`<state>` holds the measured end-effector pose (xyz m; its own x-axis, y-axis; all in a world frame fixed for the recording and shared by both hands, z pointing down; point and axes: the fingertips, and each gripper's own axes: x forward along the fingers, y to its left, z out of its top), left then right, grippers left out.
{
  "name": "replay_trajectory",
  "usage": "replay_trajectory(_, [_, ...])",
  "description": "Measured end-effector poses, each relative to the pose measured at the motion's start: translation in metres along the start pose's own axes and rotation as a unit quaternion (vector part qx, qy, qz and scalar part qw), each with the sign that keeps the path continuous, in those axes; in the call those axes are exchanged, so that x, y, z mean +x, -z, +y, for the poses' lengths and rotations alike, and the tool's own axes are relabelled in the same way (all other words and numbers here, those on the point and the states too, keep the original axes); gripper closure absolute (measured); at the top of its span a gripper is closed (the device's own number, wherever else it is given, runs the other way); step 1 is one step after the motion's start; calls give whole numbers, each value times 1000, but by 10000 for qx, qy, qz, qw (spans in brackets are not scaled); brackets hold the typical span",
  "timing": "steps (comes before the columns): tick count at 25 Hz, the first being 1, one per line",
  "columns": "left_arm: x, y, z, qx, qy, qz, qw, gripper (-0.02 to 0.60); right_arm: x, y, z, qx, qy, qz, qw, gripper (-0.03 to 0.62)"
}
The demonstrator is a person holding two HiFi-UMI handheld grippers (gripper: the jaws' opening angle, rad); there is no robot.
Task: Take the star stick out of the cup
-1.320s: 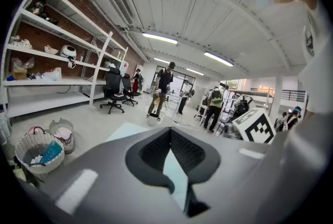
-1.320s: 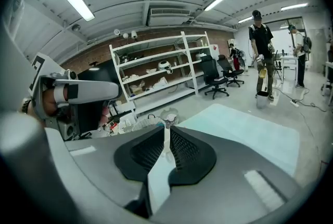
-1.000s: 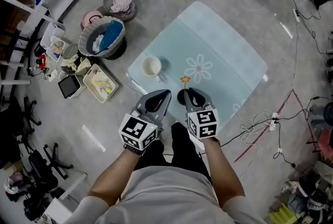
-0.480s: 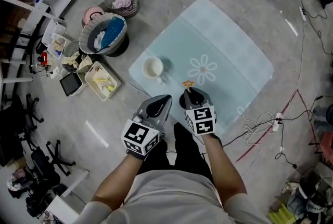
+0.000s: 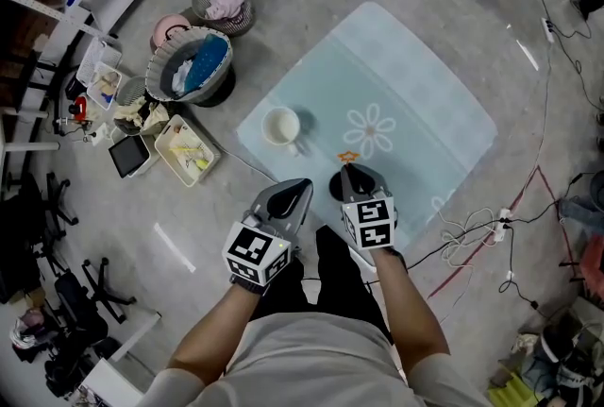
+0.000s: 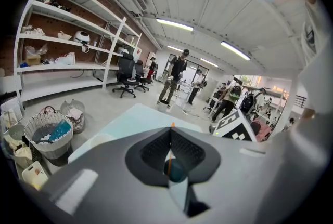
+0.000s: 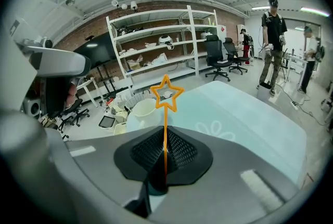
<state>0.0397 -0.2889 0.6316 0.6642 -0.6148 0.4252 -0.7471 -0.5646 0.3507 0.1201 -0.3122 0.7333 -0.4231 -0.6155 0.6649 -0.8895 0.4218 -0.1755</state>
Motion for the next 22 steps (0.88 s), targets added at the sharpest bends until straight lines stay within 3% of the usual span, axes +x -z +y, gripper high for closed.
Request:
replay_trajectory(12, [-19,-20,-21,91,325,-216,9992,575,-58,-40,-1,176,429,-692,9965,566])
replay_trajectory(22, [-39,-49,-45,351,680,-268,9967,575,-125,-94,13,84,725,-1499,9860,566])
